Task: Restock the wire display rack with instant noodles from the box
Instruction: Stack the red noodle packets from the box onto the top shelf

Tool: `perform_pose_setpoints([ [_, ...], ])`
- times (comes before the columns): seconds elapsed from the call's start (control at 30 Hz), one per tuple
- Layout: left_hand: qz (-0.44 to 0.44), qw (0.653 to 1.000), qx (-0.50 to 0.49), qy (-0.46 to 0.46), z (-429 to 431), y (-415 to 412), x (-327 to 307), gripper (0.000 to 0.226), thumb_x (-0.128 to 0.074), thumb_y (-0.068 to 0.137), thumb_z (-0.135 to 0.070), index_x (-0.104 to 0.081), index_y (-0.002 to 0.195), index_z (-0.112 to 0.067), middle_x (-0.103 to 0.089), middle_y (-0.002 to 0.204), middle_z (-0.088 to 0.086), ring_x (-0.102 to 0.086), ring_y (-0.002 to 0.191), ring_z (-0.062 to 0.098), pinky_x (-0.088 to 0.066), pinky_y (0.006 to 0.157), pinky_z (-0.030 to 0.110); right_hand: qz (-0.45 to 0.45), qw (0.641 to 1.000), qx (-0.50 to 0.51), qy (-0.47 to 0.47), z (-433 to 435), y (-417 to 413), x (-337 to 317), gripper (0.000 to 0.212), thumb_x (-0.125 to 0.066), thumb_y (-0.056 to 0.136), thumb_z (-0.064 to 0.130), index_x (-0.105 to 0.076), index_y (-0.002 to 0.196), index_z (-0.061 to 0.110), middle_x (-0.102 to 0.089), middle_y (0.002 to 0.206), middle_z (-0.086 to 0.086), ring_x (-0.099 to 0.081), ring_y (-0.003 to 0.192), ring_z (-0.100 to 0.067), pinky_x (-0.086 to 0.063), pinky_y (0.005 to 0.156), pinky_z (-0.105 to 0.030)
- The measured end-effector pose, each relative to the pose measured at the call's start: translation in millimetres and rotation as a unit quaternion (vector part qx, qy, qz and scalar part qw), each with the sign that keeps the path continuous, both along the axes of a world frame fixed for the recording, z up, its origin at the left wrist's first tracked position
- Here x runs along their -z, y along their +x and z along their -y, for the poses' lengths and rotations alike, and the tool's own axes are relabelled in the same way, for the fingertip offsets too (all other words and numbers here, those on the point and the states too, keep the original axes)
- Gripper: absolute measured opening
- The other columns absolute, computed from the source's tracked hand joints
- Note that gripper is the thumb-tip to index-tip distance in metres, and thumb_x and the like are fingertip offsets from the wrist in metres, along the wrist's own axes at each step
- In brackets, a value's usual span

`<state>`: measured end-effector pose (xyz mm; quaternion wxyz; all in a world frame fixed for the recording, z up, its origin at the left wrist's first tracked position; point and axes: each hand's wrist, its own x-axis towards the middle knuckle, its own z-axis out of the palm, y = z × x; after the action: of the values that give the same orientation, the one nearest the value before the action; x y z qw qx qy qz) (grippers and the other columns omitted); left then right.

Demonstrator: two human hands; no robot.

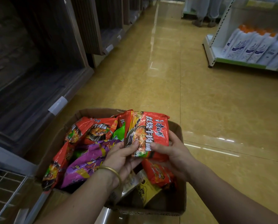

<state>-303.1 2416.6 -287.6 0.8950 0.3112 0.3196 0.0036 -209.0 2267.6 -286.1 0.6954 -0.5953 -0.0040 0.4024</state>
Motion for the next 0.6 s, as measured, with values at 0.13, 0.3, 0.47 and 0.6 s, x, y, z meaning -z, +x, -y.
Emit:
perform_pose_setpoints([
  [0.13, 0.026, 0.998, -0.037, -0.041, 5.5, 3.7, -1.2, 0.046, -0.064, 0.081, 0.002, -0.054, 0.126, 0.003, -0.069, 0.113, 0.024, -0.069, 0.103, 0.037, -0.057, 0.086, 0.048, -0.058, 0.99, 0.109, 0.065, -2.9, -4.0, 6.8, 0.096, -0.09, 0.061, 0.01, -0.041, 0.143, 0.023, -0.065, 0.127, -0.017, -0.068, 0.109, -0.035, -0.054, 0.094, -0.057],
  [0.3, 0.041, 0.999, -0.01, 0.025, 9.5, 6.6, -0.5, 0.051, -0.067, 0.081, -0.011, -0.055, 0.129, -0.024, -0.071, 0.118, 0.011, -0.066, 0.112, 0.034, -0.045, 0.102, 0.058, -0.091, 0.986, 0.081, 0.111, -9.3, -20.7, 4.2, 0.057, -0.075, 0.076, 0.01, -0.056, 0.13, 0.004, -0.07, 0.12, -0.016, -0.068, 0.112, -0.029, -0.05, 0.1, -0.041],
  [0.47, 0.015, 0.996, 0.042, 0.08, -1.7, -4.0, 0.8, 0.059, -0.073, 0.074, -0.008, -0.055, 0.128, -0.021, -0.071, 0.117, 0.01, -0.068, 0.108, 0.031, -0.052, 0.093, 0.055, -0.076, 0.99, 0.074, 0.088, -6.5, -18.5, 2.5, 0.058, -0.075, 0.074, -0.004, -0.055, 0.128, 0.003, -0.07, 0.119, -0.019, -0.069, 0.108, -0.035, -0.053, 0.096, -0.052],
  [0.6, 0.008, 0.997, 0.014, 0.071, -32.3, -12.8, -5.9, 0.064, -0.076, 0.069, -0.014, -0.057, 0.13, -0.022, -0.071, 0.117, 0.013, -0.069, 0.103, 0.035, -0.054, 0.086, 0.059, -0.05, 0.997, 0.044, 0.038, 5.4, -2.4, -2.6, 0.068, -0.077, 0.071, -0.007, -0.05, 0.131, 0.008, -0.068, 0.12, -0.02, -0.069, 0.106, -0.039, -0.055, 0.091, -0.056],
])
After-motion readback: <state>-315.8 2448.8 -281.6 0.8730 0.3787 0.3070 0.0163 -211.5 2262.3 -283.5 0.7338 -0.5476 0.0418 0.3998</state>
